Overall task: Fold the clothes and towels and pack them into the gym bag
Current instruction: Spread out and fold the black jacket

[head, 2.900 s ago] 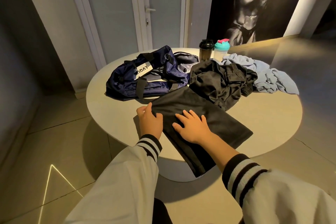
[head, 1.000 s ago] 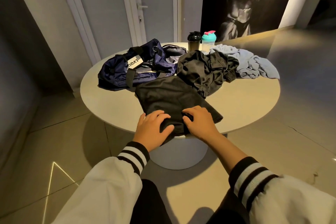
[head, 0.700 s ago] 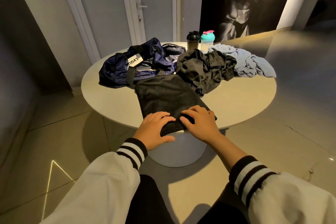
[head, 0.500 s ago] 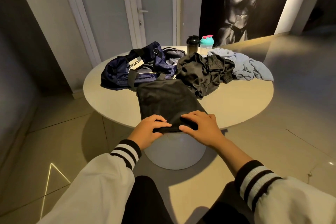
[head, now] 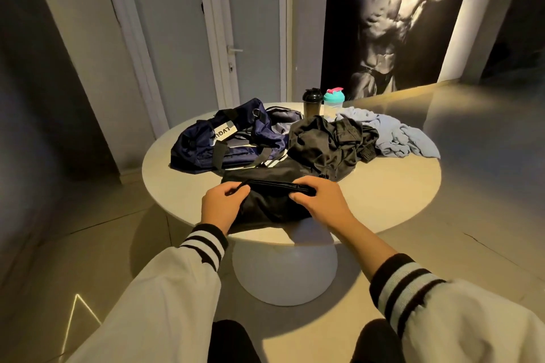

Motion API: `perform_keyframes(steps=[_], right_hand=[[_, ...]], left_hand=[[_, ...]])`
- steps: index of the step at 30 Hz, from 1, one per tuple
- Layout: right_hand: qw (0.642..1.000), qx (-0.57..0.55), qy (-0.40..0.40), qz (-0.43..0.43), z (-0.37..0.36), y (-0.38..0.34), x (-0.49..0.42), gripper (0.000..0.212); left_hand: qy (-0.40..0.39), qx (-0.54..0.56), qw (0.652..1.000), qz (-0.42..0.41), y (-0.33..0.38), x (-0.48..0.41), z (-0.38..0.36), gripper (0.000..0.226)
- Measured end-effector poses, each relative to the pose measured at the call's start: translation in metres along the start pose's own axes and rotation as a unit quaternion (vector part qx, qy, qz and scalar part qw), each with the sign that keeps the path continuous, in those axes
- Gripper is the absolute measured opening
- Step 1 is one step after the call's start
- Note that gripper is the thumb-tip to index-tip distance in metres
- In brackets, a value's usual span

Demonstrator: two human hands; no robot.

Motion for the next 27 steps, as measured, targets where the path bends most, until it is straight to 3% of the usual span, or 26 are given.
perform_keyframes(steps=[12,15,19,24,27], right_hand=[[0.976,-0.193,0.000,-0.105,-0.041,0.035,-0.059,0.038],[0.975,-0.186,-0.020,-0.119,-0.047,0.047,-0.067,0.038],[0.983,-0.128,0.061,-0.113,-0.048,0.072,-0.070,0.029],[0.977,-0.121,0.150,-0.095,-0.045,0.080,-0.066,0.033],[0.981,-0.084,0.156,-0.082,-0.041,0.074,-0.058,0.041]], left_hand=[[0.057,-0.030,0.997,0.046,-0.018,-0.076,-0.008,0.023],[0.048,-0.036,0.997,0.057,-0.028,-0.083,-0.014,0.022],[0.008,-0.011,0.999,0.037,-0.044,-0.077,-0.016,0.015],[-0.168,-0.014,0.986,-0.015,-0.044,-0.060,-0.012,0.059],[-0.174,-0.047,0.983,-0.041,-0.041,-0.057,-0.019,0.057]])
Point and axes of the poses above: each hand's wrist, its own x-axis away from the middle knuckle, its own z-axis out of the back of the hand, y = z × x, the point moved 4 cm from there along -x, towards the middle knuckle, and after that the axes turned 6 degrees about -x, right-handed, at the moved point
